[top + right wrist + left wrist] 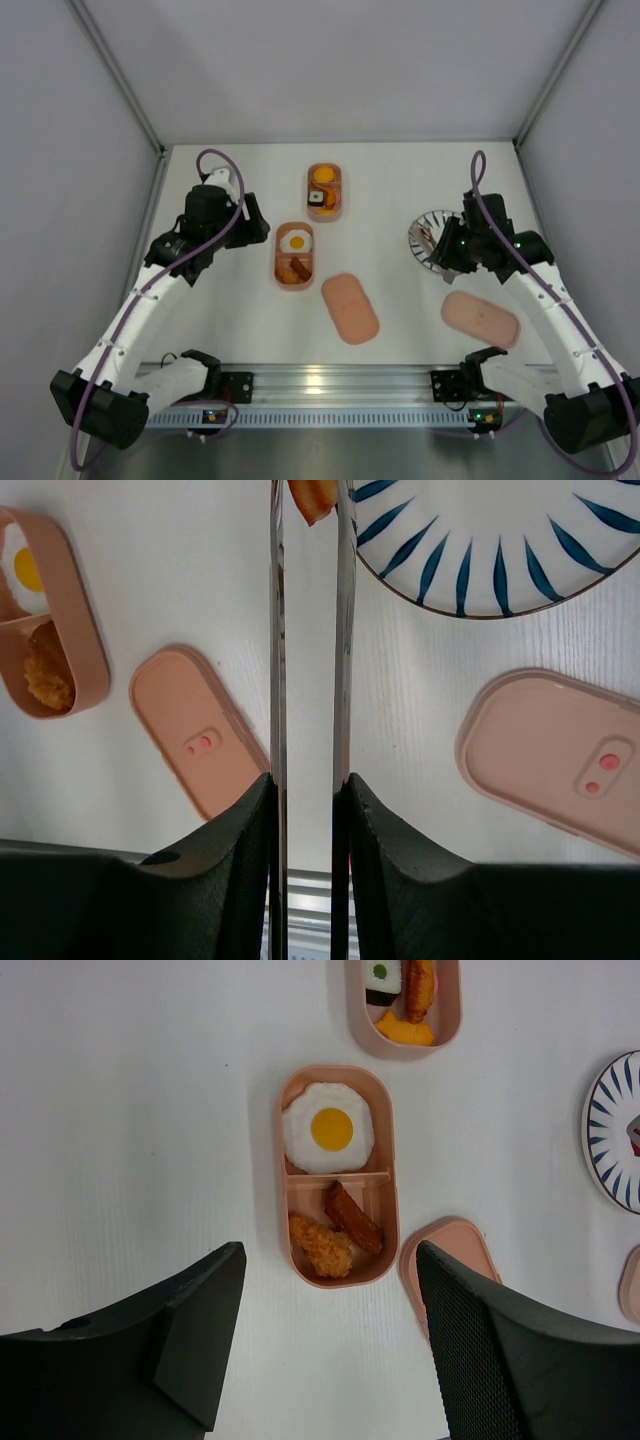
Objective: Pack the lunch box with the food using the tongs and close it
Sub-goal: Place the fake food in the packing box.
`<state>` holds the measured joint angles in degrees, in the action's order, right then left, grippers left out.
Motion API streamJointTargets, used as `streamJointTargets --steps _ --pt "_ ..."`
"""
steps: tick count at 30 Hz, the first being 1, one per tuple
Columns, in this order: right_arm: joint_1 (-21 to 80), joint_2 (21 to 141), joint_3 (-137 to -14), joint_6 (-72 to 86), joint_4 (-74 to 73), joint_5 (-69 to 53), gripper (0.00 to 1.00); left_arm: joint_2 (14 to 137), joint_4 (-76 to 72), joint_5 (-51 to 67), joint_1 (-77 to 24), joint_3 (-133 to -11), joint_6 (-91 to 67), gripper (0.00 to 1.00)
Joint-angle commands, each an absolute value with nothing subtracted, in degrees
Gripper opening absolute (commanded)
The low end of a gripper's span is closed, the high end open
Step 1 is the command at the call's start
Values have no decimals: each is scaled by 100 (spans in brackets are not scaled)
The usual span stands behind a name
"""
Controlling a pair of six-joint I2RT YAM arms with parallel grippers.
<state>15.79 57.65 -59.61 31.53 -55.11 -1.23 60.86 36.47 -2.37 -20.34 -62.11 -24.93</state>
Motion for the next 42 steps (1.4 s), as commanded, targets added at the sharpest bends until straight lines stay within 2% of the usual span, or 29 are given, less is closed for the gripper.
streamJointTargets --steps 1,7,11,19,26,35,42 --pt "1784 5827 -6345 3243 -5071 -132 15 6038 3498 -255 -2004 -6231 -2461 74" --pt "2109 6011 -6591 3375 -4975 -62 15 6038 3489 -255 -2004 -6223 -2461 74" --pt "2836 6301 -6819 3620 -4843 182 15 6073 3480 -255 -2004 -6223 -2461 74" --pt "4216 7303 -7654 3928 -4509 509 15 6082 3507 -299 -2004 -6232 -2443 74" --pt "5000 8357 -8507 3955 -4272 606 15 6091 3533 -334 -2004 -6267 -2435 74" --pt "5326 9657 -9465 3911 -4017 519 15 6091 3718 -466 -2004 -6451 -2338 74" --pt "5344 10028 -9589 3920 -3867 483 17 6073 3788 -519 -2004 -6539 -2312 74"
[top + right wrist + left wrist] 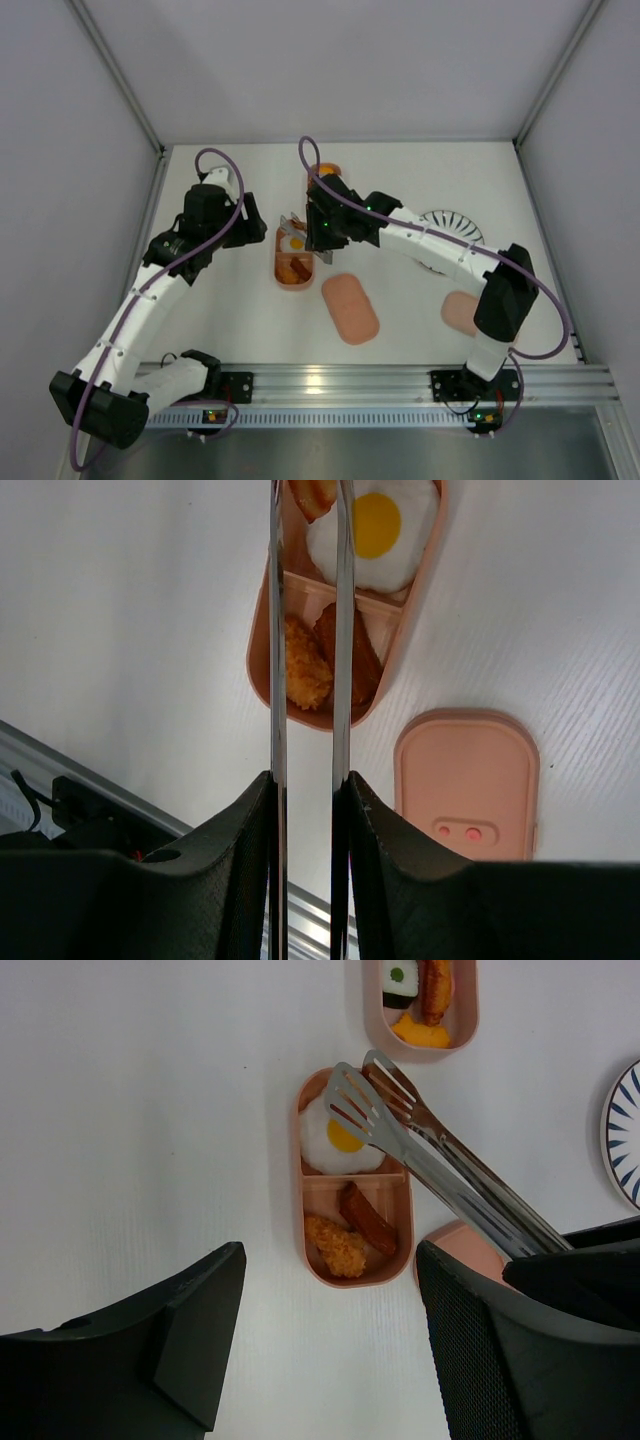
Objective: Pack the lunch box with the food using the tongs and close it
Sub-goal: Place the fake food in the packing box.
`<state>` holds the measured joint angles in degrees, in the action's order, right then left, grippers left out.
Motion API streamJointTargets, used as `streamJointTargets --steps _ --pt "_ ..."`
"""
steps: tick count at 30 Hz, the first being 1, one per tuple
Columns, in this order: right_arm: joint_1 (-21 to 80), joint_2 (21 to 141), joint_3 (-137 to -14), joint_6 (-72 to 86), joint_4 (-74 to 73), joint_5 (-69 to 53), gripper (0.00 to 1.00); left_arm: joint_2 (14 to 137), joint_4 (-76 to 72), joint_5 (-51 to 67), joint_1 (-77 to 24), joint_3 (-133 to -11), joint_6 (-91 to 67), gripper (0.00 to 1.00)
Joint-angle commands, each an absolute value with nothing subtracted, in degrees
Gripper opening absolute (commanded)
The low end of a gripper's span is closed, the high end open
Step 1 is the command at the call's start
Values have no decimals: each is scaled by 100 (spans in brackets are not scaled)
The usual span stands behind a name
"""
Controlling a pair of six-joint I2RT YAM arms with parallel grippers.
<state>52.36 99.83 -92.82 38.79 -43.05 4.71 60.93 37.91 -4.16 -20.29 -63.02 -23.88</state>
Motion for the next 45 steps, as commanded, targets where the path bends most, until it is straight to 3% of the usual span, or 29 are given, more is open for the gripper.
streamJointTargets --steps 1,24,35,45 --pt "5344 10063 -9571 3920 -3867 449 18 6073 3814 -519 -2004 -6539 -2312 74" --pt "5335 10028 -9009 3981 -3595 325 28 6056 3814 -492 -2004 -6513 -2347 74" --pt "5344 10090 -9035 3911 -3542 246 40 6073 3814 -483 -1995 -6513 -2364 74" --pt "5265 9836 -9141 3841 -3726 438 41 6065 3797 -483 -2004 -6521 -2355 74"
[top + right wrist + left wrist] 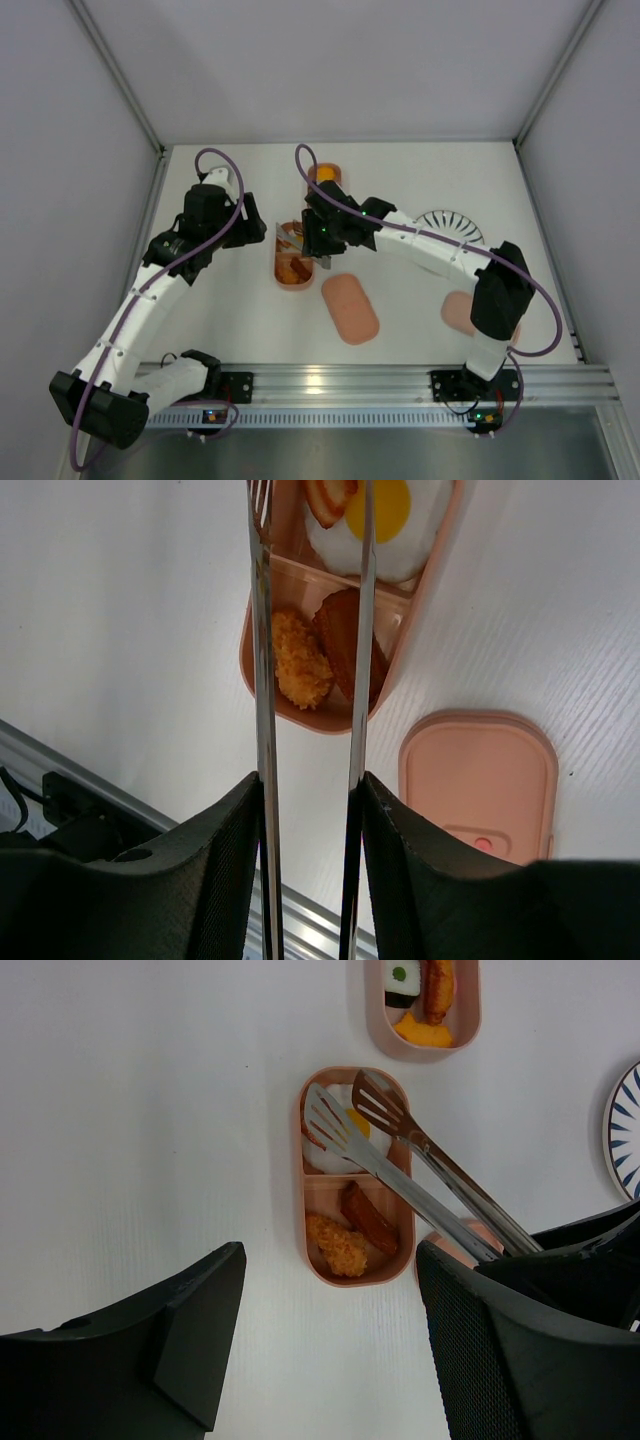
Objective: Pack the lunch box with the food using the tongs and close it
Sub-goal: Place the fake food in the packing box, then place the clamp at the center of the board.
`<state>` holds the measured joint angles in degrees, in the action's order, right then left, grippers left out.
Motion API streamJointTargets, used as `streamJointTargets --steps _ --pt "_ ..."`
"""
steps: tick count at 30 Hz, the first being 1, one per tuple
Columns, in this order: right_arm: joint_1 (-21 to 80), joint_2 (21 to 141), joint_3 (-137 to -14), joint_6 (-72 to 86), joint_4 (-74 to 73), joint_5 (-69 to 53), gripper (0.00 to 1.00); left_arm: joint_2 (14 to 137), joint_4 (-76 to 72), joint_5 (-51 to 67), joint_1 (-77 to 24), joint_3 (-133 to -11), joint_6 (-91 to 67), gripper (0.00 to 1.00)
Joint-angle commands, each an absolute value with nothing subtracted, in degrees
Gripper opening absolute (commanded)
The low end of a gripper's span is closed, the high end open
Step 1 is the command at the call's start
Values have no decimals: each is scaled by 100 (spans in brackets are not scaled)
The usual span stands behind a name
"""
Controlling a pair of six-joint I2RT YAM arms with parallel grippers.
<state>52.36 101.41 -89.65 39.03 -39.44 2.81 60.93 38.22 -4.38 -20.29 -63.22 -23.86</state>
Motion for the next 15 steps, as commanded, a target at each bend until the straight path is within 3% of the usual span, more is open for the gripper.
streamJointTargets --steps 1,9,15 --pt "5212 9757 -9132 3823 -3779 474 41 6064 3797 -483 -2004 -6521 -2355 74" --pt "3563 8483 -8087 3832 -3507 308 41 6064 3744 -431 -1995 -6469 -2373 74" --pt "2726 8717 -7980 3692 -3287 614 41 6126 3656 -404 -2004 -6451 -2408 74"
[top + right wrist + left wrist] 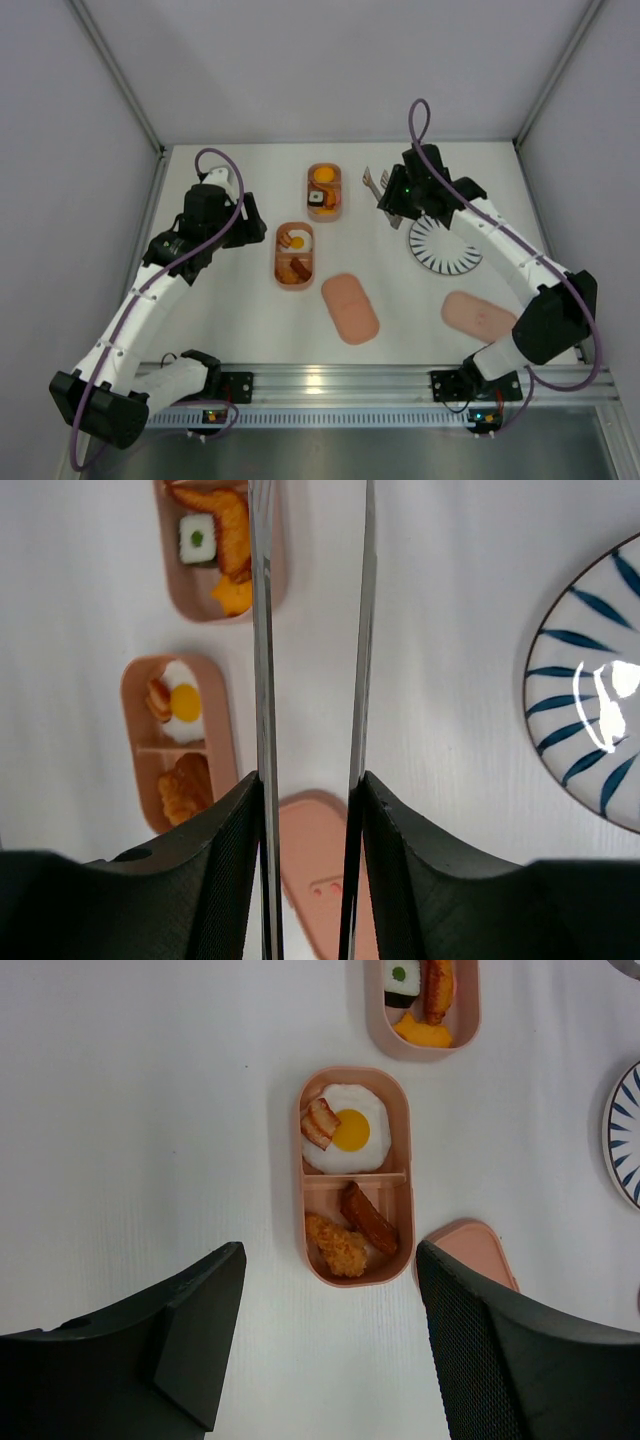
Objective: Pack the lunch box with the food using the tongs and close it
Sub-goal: Place the clamp at the center of the board.
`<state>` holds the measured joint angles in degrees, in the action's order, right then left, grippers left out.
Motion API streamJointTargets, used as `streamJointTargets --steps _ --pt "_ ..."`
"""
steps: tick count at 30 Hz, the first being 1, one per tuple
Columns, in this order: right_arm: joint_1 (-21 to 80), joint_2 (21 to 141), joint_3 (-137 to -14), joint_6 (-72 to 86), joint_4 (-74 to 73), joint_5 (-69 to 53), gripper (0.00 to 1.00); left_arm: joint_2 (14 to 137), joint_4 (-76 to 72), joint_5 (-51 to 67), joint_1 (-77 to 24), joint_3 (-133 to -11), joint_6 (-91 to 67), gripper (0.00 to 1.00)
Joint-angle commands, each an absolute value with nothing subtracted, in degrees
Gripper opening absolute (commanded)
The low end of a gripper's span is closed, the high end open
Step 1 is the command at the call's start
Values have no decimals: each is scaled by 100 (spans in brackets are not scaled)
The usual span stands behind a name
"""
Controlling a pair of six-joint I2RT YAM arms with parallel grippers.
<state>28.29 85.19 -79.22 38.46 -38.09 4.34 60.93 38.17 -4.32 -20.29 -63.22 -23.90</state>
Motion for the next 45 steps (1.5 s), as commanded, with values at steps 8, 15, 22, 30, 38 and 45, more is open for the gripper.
streamJointTargets --steps 8,15,22,30,38,45 --pt "2514 10640 -9480 3507 -3190 905 41 6284 3542 -273 -2004 -6451 -2522 74" --pt "2382 11592 -10055 3507 -3340 1063 41 6249 3559 -369 -1995 -6416 -2523 74" --pt "2329 11777 -9625 3481 -3252 1099 47 6275 3533 -343 -2004 -6328 -2601 74" --pt "2268 12094 -9650 3366 -3339 932 51 6232 3446 -307 -2004 -6241 -2847 74" --pt "2145 12208 -9764 3331 -3428 668 58 6258 3551 -448 -2004 -6293 -2997 75" --pt "2144 12225 -9721 3305 -3358 466 65 6319 3612 -448 -2004 -6346 -3076 75"
